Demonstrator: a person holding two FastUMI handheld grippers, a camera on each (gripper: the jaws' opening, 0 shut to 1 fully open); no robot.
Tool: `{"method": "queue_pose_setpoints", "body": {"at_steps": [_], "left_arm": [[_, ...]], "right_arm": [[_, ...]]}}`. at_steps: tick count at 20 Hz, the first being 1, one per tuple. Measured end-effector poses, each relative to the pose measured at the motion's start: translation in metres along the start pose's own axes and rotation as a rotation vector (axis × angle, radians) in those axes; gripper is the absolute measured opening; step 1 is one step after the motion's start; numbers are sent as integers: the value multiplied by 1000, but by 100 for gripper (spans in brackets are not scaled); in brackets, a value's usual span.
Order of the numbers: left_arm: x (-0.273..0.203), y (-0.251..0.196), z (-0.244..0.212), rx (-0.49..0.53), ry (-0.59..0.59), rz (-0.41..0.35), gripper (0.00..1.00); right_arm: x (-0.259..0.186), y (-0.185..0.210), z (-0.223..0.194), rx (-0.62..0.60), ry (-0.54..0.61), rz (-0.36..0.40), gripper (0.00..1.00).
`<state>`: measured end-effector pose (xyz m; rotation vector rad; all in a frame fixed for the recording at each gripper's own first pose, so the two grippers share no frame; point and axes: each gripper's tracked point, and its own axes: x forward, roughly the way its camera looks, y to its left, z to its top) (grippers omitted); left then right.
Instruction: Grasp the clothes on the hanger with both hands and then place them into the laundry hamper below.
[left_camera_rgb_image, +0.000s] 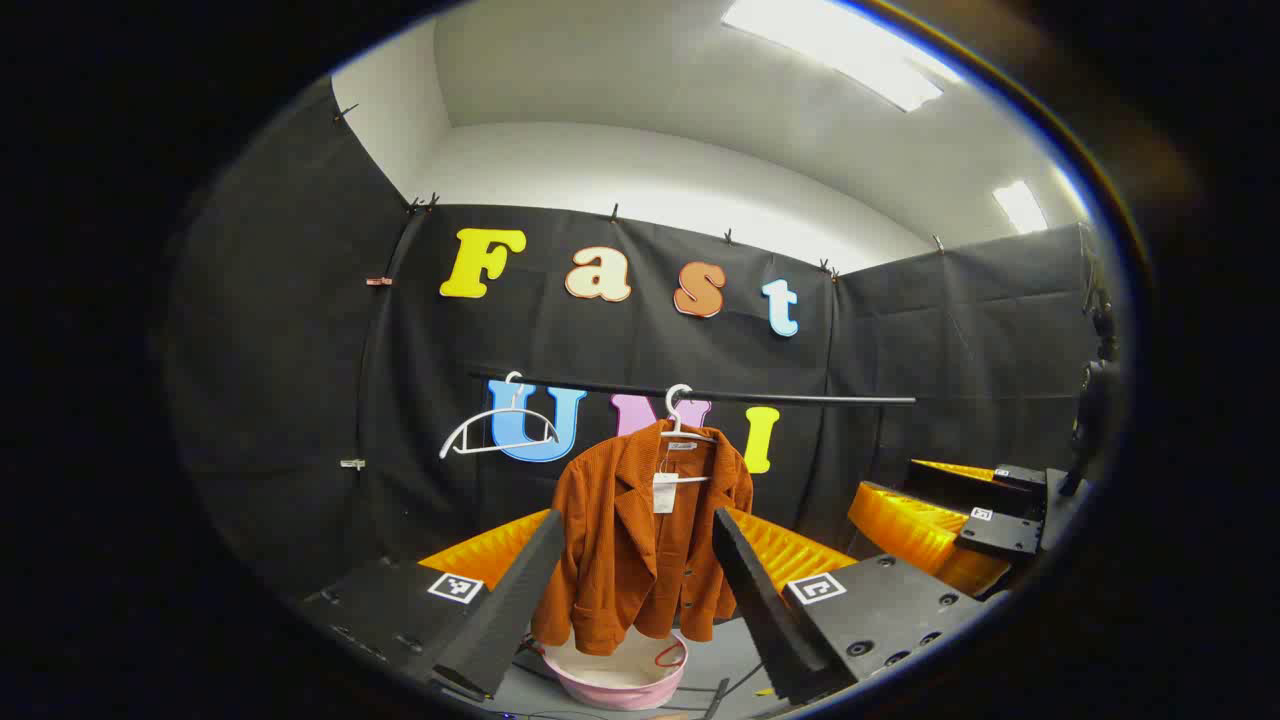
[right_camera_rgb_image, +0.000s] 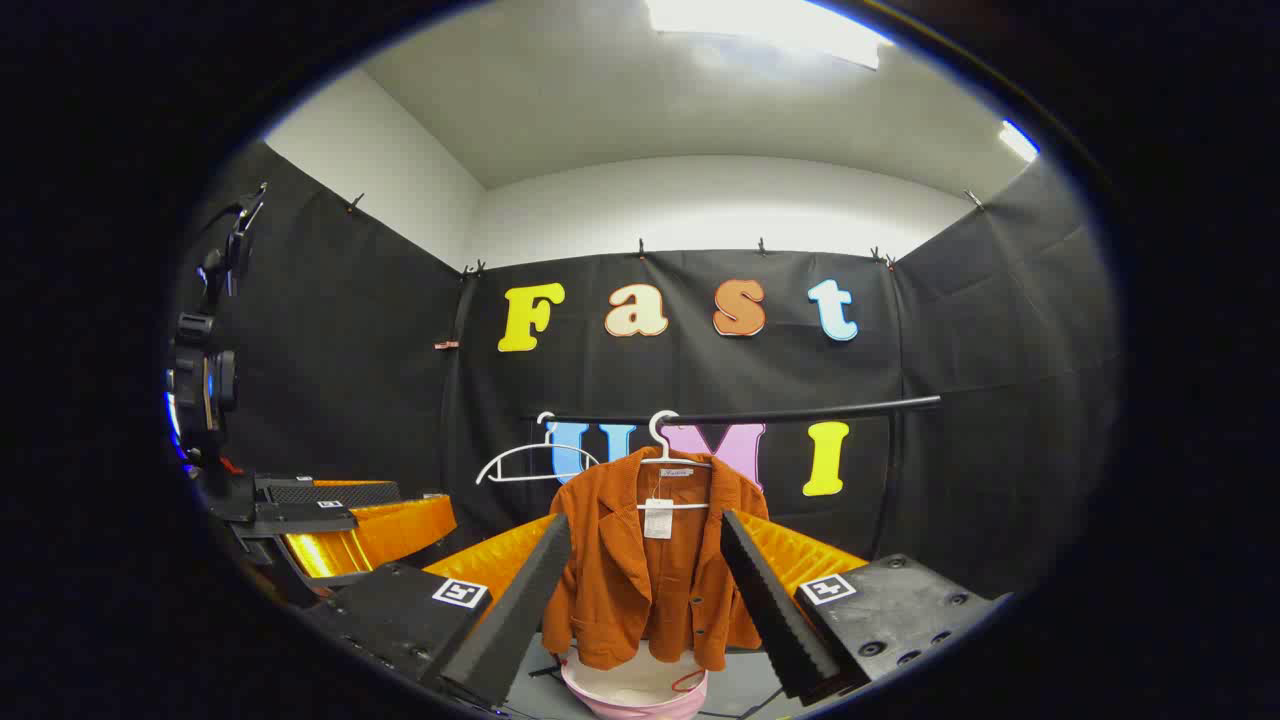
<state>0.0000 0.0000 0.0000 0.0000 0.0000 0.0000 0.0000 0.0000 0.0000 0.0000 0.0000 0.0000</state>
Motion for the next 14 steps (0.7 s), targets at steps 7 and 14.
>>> {"method": "queue_pose_setpoints", "body": {"at_steps": [7, 14], "left_arm": [[2, -13, 0, 33, 4, -14, 94], [-7, -17, 4, 27, -4, -31, 94]], "right_arm": [[-3, 1, 5, -2, -6, -24, 97], [-5, 0, 8, 5, -10, -16, 97]]}}
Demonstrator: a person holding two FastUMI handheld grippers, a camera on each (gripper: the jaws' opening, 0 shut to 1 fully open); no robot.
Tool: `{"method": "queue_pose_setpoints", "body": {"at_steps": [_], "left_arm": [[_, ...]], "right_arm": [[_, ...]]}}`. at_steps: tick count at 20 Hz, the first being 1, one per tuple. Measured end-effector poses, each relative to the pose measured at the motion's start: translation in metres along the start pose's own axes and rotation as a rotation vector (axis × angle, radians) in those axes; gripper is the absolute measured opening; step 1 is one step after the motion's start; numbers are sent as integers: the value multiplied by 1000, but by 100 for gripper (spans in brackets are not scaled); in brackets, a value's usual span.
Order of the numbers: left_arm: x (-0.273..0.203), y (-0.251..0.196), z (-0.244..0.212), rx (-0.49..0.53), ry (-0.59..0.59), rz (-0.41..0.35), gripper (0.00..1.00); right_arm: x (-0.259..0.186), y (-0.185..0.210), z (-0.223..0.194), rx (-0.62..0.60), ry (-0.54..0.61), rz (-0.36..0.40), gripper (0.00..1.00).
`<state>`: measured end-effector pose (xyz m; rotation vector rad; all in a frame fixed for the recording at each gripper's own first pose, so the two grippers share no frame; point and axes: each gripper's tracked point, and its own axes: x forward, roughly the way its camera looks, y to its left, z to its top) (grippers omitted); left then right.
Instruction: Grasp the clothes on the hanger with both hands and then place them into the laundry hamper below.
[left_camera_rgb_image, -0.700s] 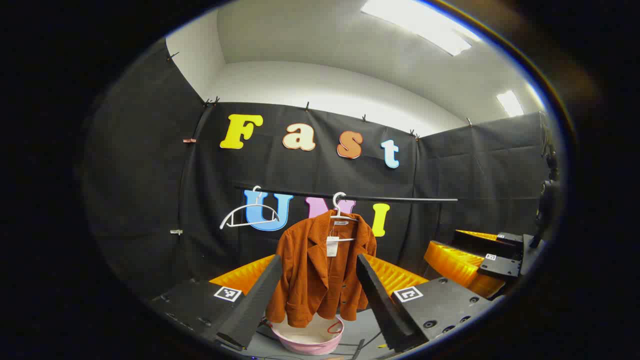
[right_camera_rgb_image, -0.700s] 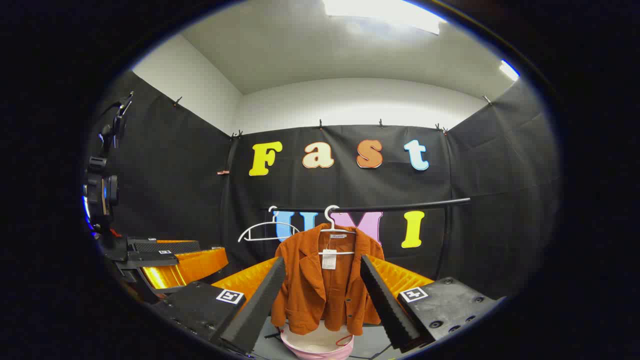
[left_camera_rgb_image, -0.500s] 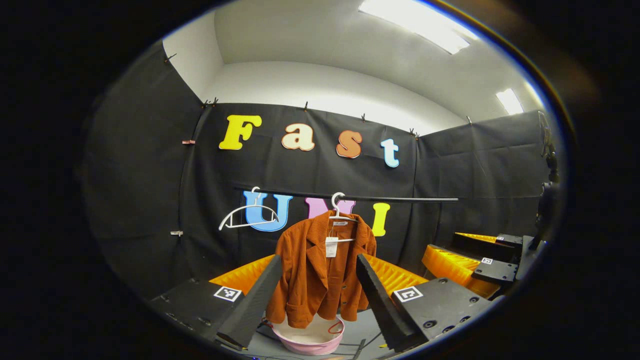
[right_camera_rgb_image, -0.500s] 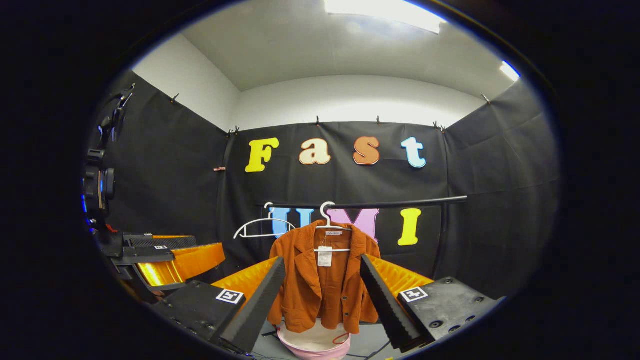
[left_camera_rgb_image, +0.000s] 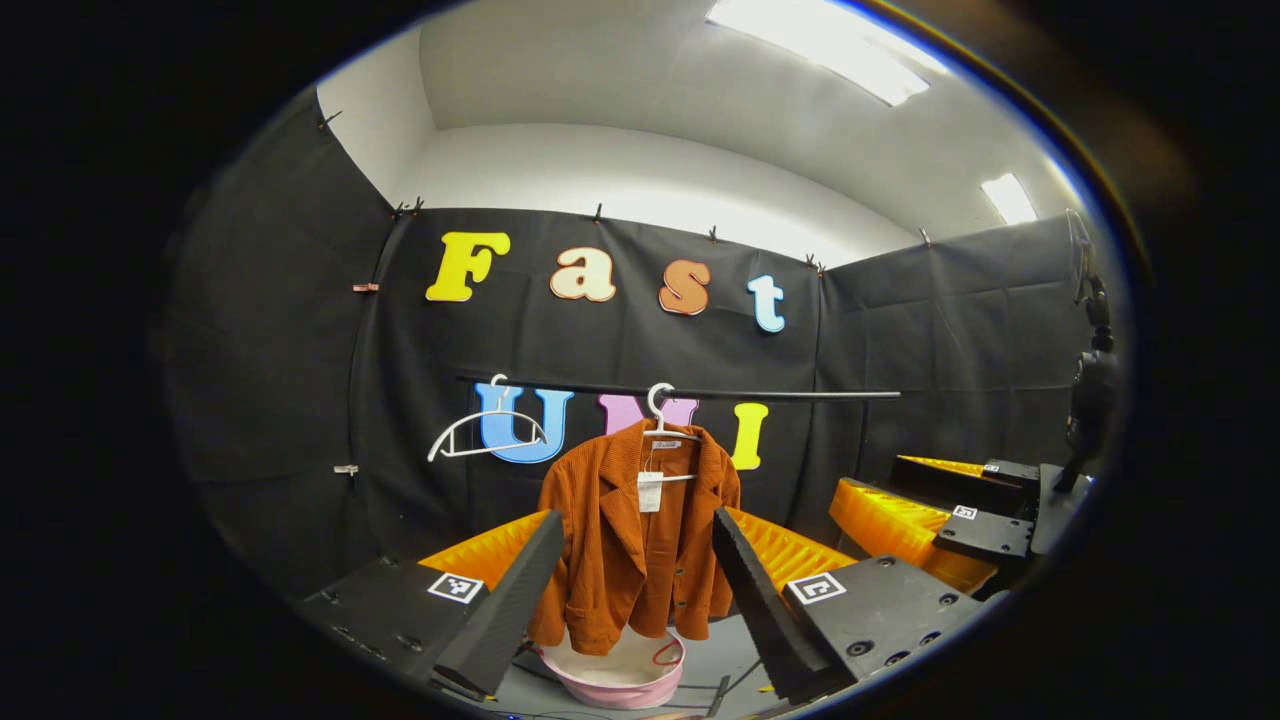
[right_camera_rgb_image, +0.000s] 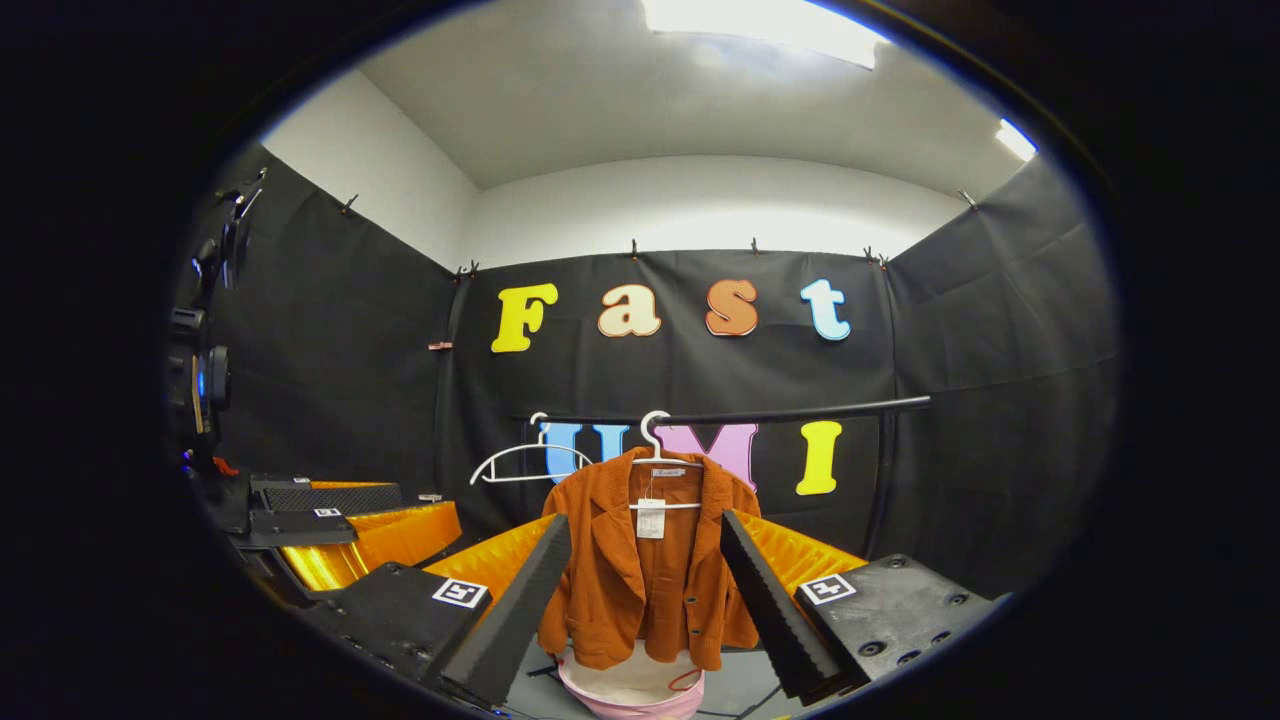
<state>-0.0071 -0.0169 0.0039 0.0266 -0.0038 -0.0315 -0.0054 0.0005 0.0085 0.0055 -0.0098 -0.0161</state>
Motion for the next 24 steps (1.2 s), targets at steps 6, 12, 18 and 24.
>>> {"method": "queue_pose_setpoints", "body": {"at_steps": [6, 12, 18, 24], "left_arm": [[-5, 2, 3, -3, -9, -4, 94], [-10, 5, 6, -15, -19, -7, 94], [-14, 7, 5, -13, -14, -20, 95], [-21, 13, 2, -17, -7, -62, 95]], "right_arm": [[-8, -1, 11, -9, -26, 1, 97], [-8, -1, 10, -6, -19, 4, 97], [-9, 0, 9, -11, -12, -3, 97], [-18, 6, 13, -24, -36, -30, 97]]}}
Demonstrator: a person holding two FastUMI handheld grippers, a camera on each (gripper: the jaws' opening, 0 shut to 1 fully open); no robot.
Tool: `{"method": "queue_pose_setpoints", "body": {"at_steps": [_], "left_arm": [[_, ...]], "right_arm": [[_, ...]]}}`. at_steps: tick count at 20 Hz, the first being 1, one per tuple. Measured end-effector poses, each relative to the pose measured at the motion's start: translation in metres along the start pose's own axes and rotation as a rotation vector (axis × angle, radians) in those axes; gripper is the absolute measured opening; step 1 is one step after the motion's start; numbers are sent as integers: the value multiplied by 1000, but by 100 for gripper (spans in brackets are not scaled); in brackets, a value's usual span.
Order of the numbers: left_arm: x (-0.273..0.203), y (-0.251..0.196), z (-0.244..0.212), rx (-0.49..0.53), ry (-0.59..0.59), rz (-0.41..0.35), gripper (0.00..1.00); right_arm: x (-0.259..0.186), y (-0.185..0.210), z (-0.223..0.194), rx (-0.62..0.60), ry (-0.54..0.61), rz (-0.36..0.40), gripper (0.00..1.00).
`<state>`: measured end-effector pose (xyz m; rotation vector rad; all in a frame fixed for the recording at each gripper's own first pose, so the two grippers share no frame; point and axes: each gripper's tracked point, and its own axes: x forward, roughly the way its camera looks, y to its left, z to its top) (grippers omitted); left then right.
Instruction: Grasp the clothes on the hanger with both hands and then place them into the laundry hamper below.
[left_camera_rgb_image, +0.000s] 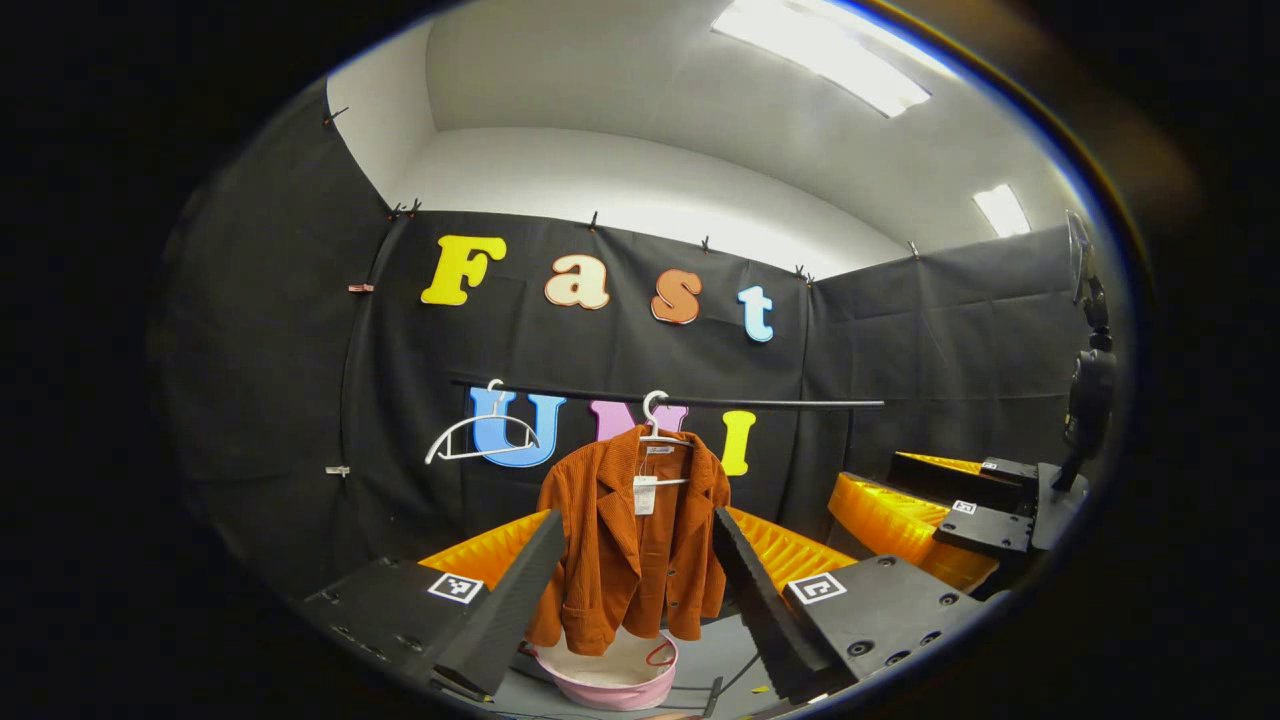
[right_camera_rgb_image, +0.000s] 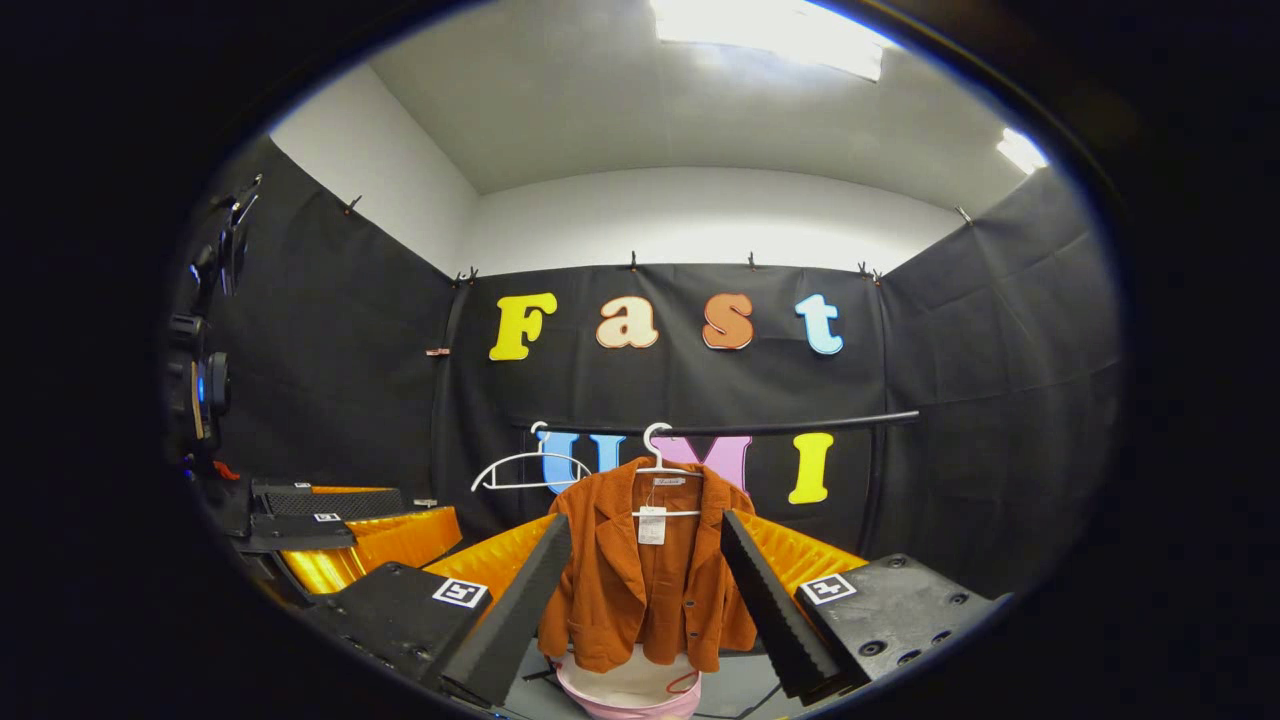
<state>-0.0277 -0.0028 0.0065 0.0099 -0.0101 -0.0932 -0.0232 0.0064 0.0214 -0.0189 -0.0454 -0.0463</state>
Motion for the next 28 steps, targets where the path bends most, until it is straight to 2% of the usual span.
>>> {"method": "queue_pose_setpoints", "body": {"at_steps": [2, 4, 8, 9, 11, 14, 19, 22, 23, 24, 28], "left_arm": [[-4, 6, -1, 1, 7, -15, 94], [-8, 12, -3, 3, 11, -30, 95], [-9, 25, -5, 0, 11, -37, 94], [-7, 27, -8, -5, 17, -34, 95], [0, 27, -12, -19, 21, -34, 94], [21, 29, -21, -23, 35, -31, 95], [103, 30, -40, -20, 28, -9, 94], [165, 32, -52, -32, 20, 39, 94], [183, 32, -57, -37, 21, 48, 98], [201, 32, -61, -38, 21, 62, 94], [259, 35, -83, -26, 24, 123, 94]], "right_arm": [[-4, 5, 0, -3, -2, -16, 95], [-5, 10, -3, -2, 2, -34, 99], [-4, 12, -15, -2, 28, -75, 97], [-2, 12, -18, -1, 34, -80, 95], [5, 12, -24, -8, 47, -82, 99], [24, 5, -34, -14, 48, -80, 97], [95, -22, -69, 3, 46, -58, 97], [149, -44, -101, 18, 74, -21, 97], [167, -53, -109, 19, 79, -12, 98], [183, -59, -117, 23, 82, 5, 99], [238, -78, -156, 34, 118, 61, 97]]}}
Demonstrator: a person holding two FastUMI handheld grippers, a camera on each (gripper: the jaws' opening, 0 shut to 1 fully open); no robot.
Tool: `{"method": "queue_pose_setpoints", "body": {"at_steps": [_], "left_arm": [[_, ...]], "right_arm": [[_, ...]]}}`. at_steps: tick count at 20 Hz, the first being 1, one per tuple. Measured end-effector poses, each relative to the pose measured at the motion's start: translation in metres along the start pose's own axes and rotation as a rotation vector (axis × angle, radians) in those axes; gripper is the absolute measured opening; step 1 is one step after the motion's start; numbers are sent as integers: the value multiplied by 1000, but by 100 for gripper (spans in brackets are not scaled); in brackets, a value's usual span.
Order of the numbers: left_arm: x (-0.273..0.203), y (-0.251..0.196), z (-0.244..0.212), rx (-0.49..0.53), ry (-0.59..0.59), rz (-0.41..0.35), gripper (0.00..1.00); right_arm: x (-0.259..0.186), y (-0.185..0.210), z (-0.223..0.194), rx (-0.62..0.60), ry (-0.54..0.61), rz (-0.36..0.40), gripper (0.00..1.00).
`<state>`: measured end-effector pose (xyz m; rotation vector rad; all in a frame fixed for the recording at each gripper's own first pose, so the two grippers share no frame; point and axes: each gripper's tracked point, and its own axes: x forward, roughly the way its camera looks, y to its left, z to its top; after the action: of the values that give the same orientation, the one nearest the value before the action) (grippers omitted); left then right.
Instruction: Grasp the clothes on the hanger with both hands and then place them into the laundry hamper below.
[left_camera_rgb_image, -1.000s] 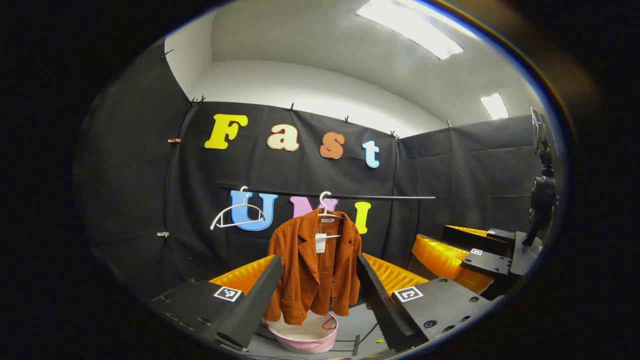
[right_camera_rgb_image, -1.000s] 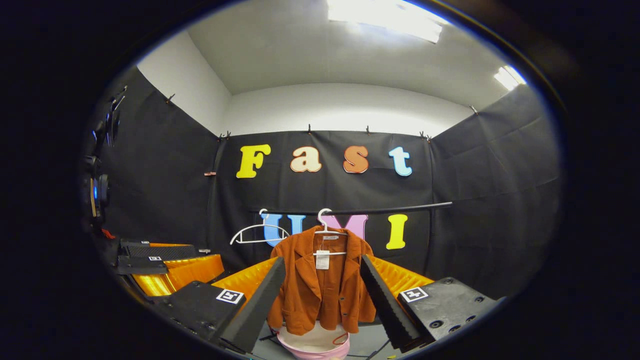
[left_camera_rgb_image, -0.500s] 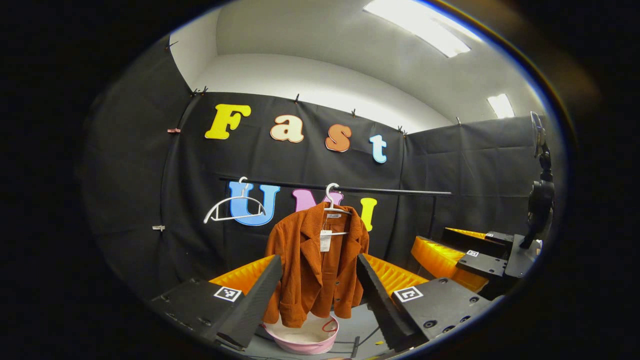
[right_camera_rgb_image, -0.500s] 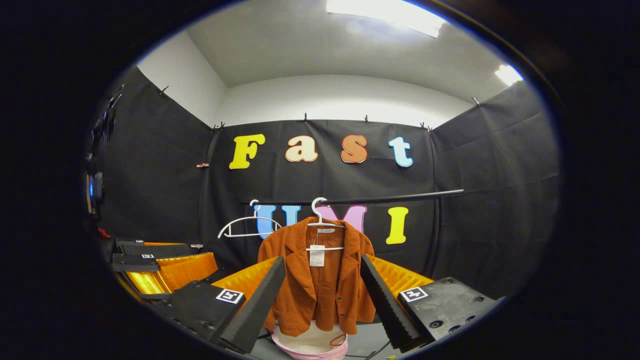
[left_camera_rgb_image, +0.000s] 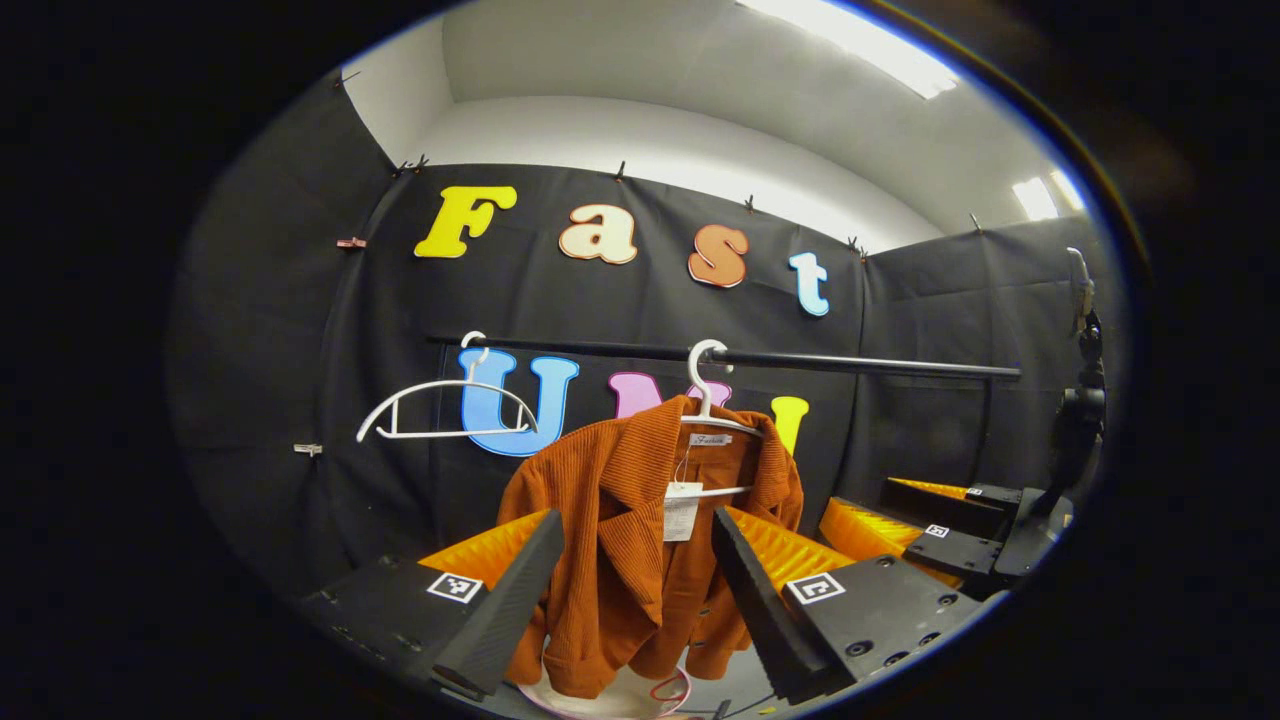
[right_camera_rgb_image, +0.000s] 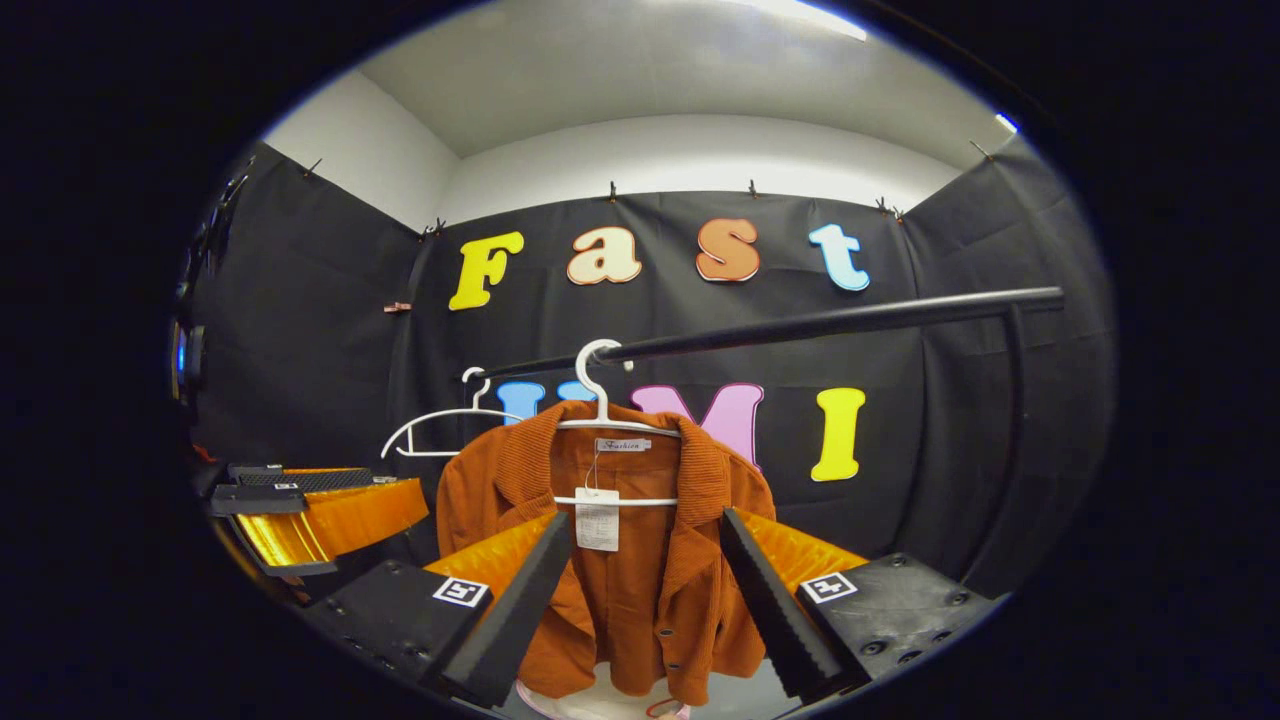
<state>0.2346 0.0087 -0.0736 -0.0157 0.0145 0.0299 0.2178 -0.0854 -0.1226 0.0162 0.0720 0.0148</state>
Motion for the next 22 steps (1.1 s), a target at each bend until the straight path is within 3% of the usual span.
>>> {"method": "queue_pose_setpoints", "body": {"at_steps": [9, 18, 19, 22], "left_arm": [[81, 0, -22, -23, -40, 69, 94], [116, -4, -50, 2, 9, 69, 94], [120, -4, -51, 13, 8, 73, 89], [131, -3, -48, 32, -8, 84, 94]], "right_arm": [[69, -25, -58, 45, 85, 65, 100], [103, -34, -70, 56, 92, 92, 97], [106, -35, -72, 60, 95, 95, 97], [116, -35, -78, 71, 104, 93, 97]]}}
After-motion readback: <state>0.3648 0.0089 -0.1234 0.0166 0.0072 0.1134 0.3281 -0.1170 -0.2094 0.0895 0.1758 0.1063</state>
